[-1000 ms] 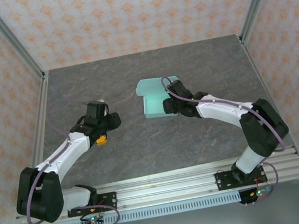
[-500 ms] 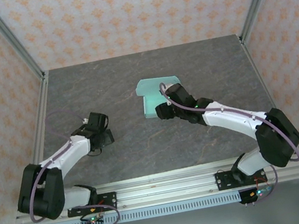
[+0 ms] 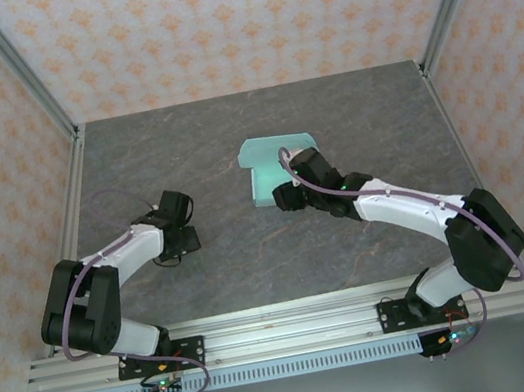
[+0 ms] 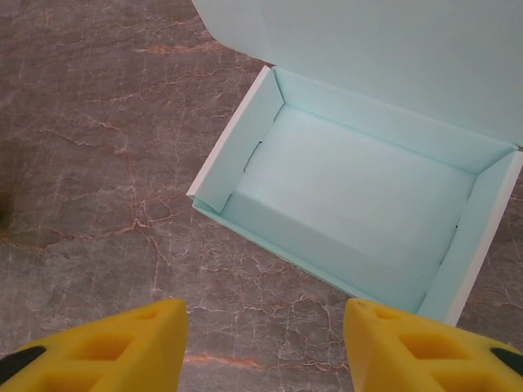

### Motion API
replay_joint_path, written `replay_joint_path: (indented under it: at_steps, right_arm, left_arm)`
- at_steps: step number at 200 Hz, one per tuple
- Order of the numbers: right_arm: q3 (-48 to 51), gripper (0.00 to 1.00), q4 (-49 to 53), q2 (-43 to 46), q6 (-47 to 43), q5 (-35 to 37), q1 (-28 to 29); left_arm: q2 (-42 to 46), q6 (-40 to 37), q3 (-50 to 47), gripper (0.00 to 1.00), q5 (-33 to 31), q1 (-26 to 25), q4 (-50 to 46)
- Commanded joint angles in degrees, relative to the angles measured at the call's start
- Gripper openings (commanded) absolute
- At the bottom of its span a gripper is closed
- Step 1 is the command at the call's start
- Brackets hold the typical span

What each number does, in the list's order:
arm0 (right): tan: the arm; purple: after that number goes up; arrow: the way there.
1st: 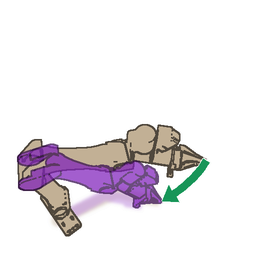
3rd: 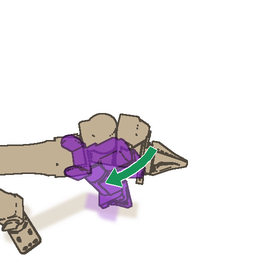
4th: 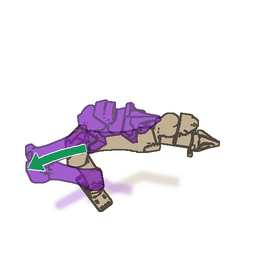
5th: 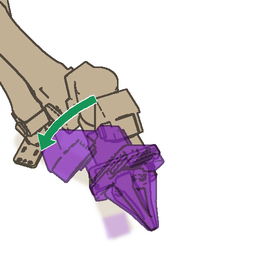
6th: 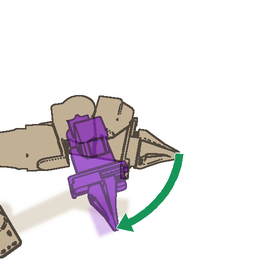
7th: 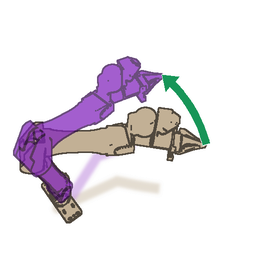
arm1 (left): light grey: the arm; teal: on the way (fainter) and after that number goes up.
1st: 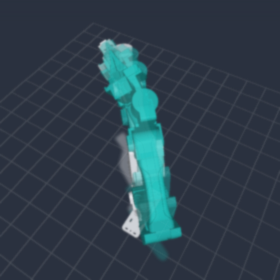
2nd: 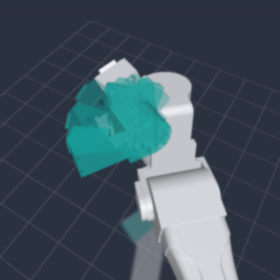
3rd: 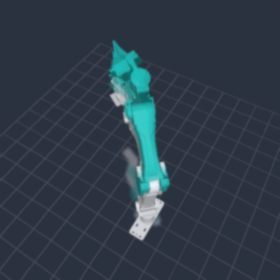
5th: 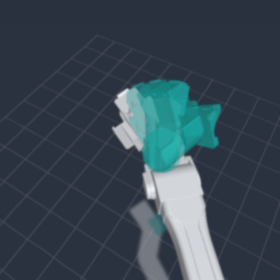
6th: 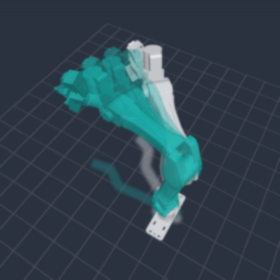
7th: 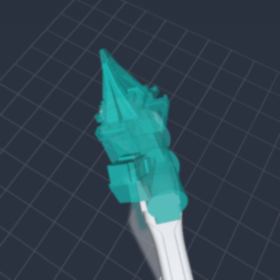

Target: Fold the paper box

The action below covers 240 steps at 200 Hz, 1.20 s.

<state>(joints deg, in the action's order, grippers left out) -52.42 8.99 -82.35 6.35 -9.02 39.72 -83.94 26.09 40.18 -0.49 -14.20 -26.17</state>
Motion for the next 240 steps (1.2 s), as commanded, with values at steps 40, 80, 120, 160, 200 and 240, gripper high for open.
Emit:
replay_joint_path:
  at_steps: [40,80,120,160,200,240]
  right_arm:
    - [-0.49,0.53,0.27,0.03,-0.2,1.22,-0.08]
    - [-2.51,0.53,5.94,2.1,-1.96,6.48,-0.28]
    - [-2.49,0.54,11.31,8.6,0.41,9.58,-4.73]
    - [1.38,0.55,12.95,14.14,4.05,12.42,-9.94]
    - [3.15,0.56,14.35,15.96,3.4,14.11,-10.37]
    - [4.25,0.56,13.9,15.85,2.8,13.2,-10.37]
  left_arm:
    - [0.75,-0.78,2.09,0.47,0.64,0.01,-0.56]
    - [6.45,1.16,7.49,0.48,-1.69,-8.68,-5.39]
    - [1.07,3.71,19.0,0.48,-1.92,-20.74,-4.44]
    - [-13.89,1.09,34.03,0.48,-1.97,-25.92,-4.06]
    - [-25.95,-0.07,44.54,0.48,-1.35,-27.07,-3.8]
    - [-34.14,-0.06,49.75,0.49,-0.98,-27.1,-3.1]
